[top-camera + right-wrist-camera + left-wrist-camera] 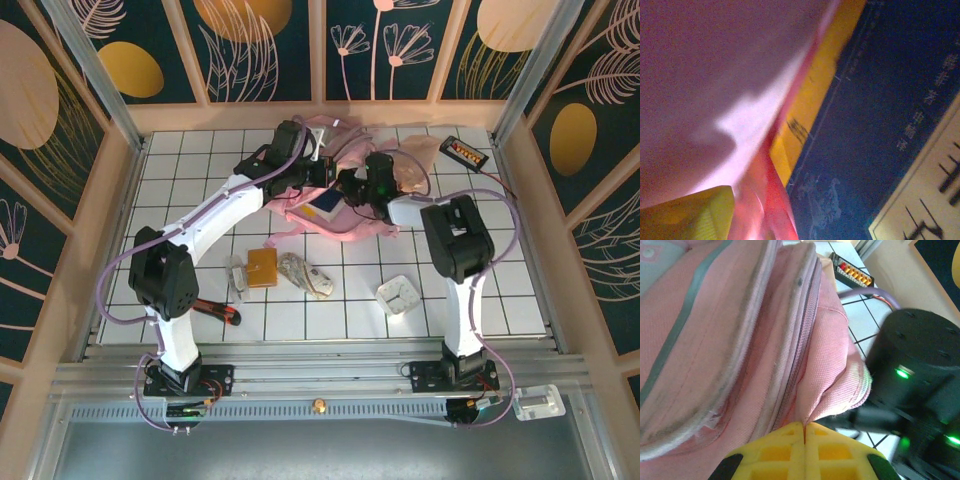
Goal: Pack the student bag
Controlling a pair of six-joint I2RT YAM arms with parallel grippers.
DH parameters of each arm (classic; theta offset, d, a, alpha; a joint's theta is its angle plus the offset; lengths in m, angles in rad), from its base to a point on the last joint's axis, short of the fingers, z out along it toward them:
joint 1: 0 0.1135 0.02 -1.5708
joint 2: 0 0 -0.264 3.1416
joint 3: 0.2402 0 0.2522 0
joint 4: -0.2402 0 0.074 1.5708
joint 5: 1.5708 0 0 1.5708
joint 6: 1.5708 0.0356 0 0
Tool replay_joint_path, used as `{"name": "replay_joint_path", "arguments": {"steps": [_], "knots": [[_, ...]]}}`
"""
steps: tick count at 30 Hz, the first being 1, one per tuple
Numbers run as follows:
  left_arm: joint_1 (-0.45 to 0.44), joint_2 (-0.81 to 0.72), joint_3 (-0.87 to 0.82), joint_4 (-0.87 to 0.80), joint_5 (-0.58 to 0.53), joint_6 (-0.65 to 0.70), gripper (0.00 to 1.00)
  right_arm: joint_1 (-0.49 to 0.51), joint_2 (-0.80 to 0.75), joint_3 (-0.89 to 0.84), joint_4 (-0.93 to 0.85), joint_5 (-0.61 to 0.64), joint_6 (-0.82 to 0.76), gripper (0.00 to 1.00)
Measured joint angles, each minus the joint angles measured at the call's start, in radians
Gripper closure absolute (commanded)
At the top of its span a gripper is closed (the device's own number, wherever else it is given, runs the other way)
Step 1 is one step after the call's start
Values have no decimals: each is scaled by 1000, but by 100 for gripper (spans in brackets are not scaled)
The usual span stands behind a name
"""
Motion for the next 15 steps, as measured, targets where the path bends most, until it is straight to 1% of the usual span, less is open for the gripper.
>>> {"name": "replay_joint_path", "arguments": {"steps": [5,8,10,11,12,13,14,15], "knots": [[0,-1,-12,1,-3,-3,95,-1,-211,-146,-229,78,-79,23],[-1,-1,-18,4,-3,-11,94,-1,-340,-230,-301,105,-116,23],[-1,-1,-22,8,-2,-17,93,-1,-406,-267,-319,113,-135,23],[-1,-1,-26,13,-1,-20,90,-1,-435,-285,-324,115,-146,23],[-1,-1,-30,18,1,-24,86,-1,-459,-298,-328,116,-153,23],[-1,-1,-35,24,2,-29,73,-1,-483,-311,-336,117,-159,23],[-2,-3,-41,31,5,-32,42,-1,-505,-321,-346,119,-166,23],[-2,-7,-48,37,6,-36,9,-1,-526,-331,-354,124,-171,23]]}}
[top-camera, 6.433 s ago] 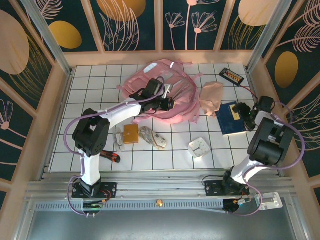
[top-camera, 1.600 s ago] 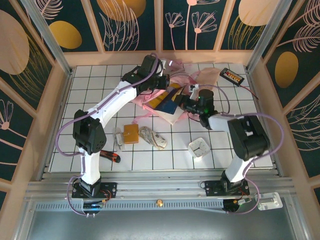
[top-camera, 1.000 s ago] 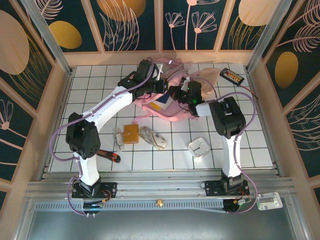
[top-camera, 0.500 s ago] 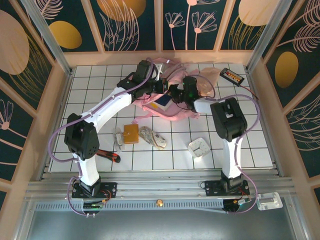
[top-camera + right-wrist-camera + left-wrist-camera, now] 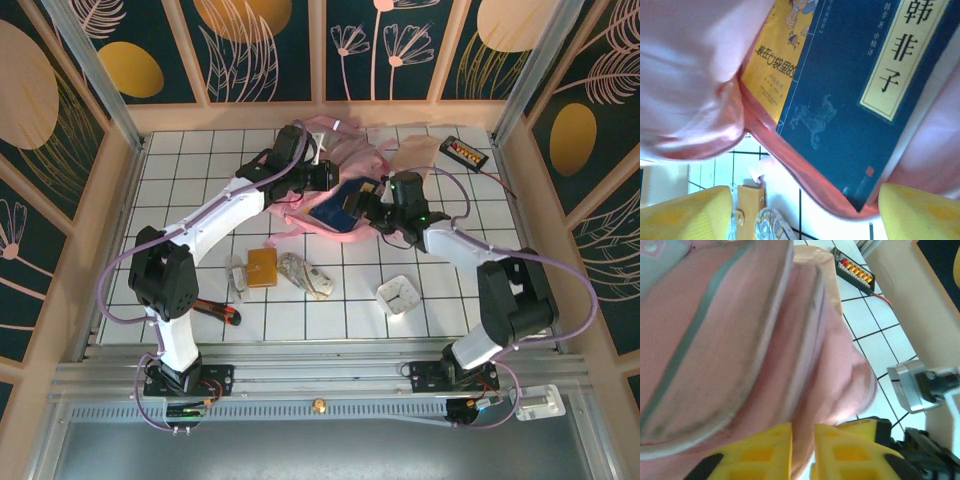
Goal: Pack the student bag
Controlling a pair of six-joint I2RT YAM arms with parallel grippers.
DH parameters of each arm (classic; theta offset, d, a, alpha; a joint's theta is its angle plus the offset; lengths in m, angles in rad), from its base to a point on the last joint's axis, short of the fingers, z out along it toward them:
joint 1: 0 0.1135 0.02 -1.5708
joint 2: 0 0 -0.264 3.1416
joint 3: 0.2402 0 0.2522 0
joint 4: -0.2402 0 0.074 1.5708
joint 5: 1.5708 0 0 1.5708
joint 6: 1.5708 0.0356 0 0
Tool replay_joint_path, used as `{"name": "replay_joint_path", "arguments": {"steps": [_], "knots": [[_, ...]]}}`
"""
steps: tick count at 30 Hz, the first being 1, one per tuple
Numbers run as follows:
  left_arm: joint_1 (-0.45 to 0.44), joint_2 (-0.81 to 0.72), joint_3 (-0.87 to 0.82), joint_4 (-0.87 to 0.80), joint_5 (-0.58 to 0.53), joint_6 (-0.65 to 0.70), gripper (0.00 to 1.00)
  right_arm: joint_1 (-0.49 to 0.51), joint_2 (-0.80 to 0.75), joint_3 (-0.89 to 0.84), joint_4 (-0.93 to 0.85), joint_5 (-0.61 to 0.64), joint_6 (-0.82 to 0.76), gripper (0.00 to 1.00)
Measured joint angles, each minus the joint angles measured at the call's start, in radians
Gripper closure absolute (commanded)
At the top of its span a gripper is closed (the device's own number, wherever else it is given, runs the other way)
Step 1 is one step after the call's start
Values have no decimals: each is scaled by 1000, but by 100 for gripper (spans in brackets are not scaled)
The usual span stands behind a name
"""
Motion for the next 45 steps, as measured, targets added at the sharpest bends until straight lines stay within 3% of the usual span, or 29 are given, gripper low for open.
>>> {"name": "replay_joint_path", "arguments": {"steps": [1,5,8,11,16,22,27,29,38,42,45], "knots": [[0,-7,-7,2,5,-3,1,0,-25,-12,-12,7,-2,23],[0,-69,-58,14,10,-3,1,0,-171,-77,-88,64,-2,22],[8,-163,-137,15,-9,1,1,-13,-289,-124,-150,98,3,16],[51,-258,-222,35,-24,-4,1,-42,-323,-136,-192,101,6,14],[214,-302,-346,110,5,-69,1,-60,-166,-108,-203,81,6,13],[376,-206,-475,204,98,-173,1,-62,24,-39,-192,47,6,13],[455,-90,-531,309,181,-267,2,-62,98,10,-153,36,6,13],[468,-45,-531,348,198,-288,11,-62,114,14,-146,35,6,13],[471,97,-530,505,264,-392,30,-63,138,23,-145,32,6,13],[472,150,-531,588,287,-449,45,-63,149,29,-143,32,6,13],[472,173,-531,615,299,-472,66,-63,153,30,-142,31,6,14]]}}
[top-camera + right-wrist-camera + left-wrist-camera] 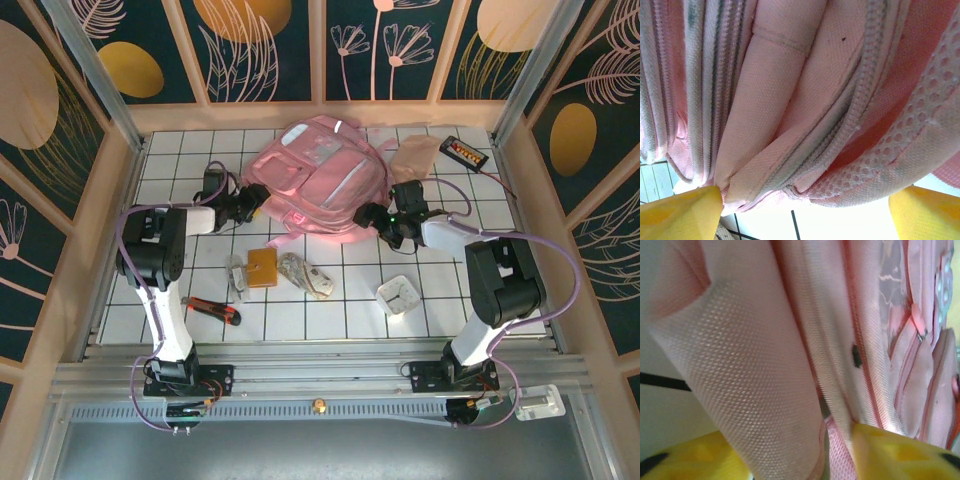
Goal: Pack the student bag
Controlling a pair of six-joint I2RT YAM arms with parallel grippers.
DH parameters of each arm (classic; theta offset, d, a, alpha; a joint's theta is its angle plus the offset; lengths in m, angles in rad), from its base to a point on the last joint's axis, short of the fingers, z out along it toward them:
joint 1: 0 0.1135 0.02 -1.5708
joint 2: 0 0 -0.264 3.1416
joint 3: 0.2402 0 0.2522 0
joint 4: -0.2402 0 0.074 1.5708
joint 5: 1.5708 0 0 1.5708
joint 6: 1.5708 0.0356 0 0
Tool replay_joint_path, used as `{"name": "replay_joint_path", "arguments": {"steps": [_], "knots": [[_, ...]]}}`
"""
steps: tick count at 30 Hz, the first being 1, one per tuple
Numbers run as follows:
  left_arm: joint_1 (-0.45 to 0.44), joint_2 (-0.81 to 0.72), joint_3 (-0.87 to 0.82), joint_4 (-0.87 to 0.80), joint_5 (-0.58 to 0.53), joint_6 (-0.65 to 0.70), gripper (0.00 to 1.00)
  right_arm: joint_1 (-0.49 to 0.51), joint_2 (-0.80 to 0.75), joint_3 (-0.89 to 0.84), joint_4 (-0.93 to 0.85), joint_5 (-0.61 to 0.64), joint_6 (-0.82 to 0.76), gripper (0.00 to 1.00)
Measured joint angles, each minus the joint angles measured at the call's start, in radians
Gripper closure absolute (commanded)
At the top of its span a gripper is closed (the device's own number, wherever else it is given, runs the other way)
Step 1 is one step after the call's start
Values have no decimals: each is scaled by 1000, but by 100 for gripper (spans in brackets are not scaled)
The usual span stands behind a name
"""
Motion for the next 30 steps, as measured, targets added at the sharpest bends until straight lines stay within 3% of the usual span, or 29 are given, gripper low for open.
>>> {"name": "replay_joint_path", "arguments": {"steps": [6,15,24,30], "knots": [[7,1,-22,35,4,-13,100,-5,27,0,19,-6,0,17],[7,-104,-186,108,-6,-26,100,-10,126,63,29,-17,-7,23],[12,-316,-347,99,-66,-26,100,-22,258,235,34,-47,-38,25],[13,-373,-409,112,-76,-61,100,-47,336,340,47,-72,-68,21]]}}
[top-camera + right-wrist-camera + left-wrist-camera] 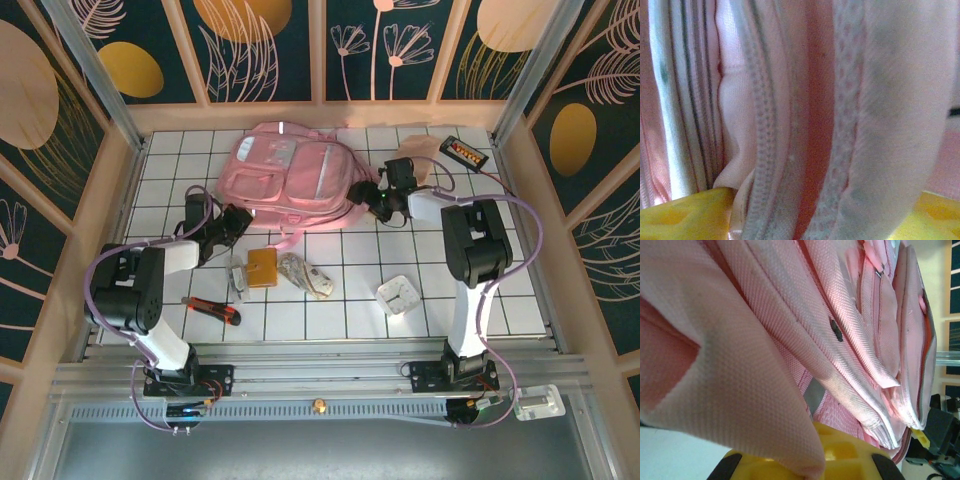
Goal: Pack the student bag
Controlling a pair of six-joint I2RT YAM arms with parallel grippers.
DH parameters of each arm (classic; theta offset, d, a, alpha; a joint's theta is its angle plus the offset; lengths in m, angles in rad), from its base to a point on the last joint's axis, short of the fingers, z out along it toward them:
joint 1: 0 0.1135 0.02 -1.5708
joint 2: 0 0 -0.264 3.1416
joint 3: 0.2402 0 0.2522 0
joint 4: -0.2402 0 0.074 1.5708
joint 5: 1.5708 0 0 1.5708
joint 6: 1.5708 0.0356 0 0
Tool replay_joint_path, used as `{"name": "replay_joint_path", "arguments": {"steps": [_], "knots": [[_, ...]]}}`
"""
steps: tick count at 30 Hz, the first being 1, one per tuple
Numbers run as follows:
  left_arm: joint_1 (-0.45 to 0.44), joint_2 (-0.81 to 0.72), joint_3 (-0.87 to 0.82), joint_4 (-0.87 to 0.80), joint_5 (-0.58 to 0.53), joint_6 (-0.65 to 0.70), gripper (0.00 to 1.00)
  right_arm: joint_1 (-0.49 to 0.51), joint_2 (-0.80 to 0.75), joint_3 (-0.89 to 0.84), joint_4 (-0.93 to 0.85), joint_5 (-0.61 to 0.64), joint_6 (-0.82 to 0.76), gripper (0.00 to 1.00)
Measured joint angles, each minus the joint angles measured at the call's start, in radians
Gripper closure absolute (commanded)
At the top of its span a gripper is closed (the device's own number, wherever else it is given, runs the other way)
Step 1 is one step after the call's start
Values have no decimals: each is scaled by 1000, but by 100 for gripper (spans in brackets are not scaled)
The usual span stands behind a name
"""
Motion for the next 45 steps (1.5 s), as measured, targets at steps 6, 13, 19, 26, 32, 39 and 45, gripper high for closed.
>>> {"name": "replay_joint_path", "arguments": {"steps": [6,13,19,26,32,39,45], "knots": [[0,-18,-55,51,-4,-77,100,72,-217,-119,-118,253,-72,17],[0,-23,-60,74,5,-151,100,481,-422,-185,-115,359,-139,29],[0,-53,-49,67,9,-178,100,589,-130,-36,-97,388,-184,32],[-2,-79,-11,34,16,-186,100,592,-24,51,-97,441,-211,39],[-13,-80,5,18,11,-190,100,592,13,144,-93,475,-225,48],[-42,-80,37,11,-18,-198,100,582,73,199,-98,513,-227,54],[-52,-80,60,-6,-23,-200,100,576,78,206,-99,560,-230,71]]}}
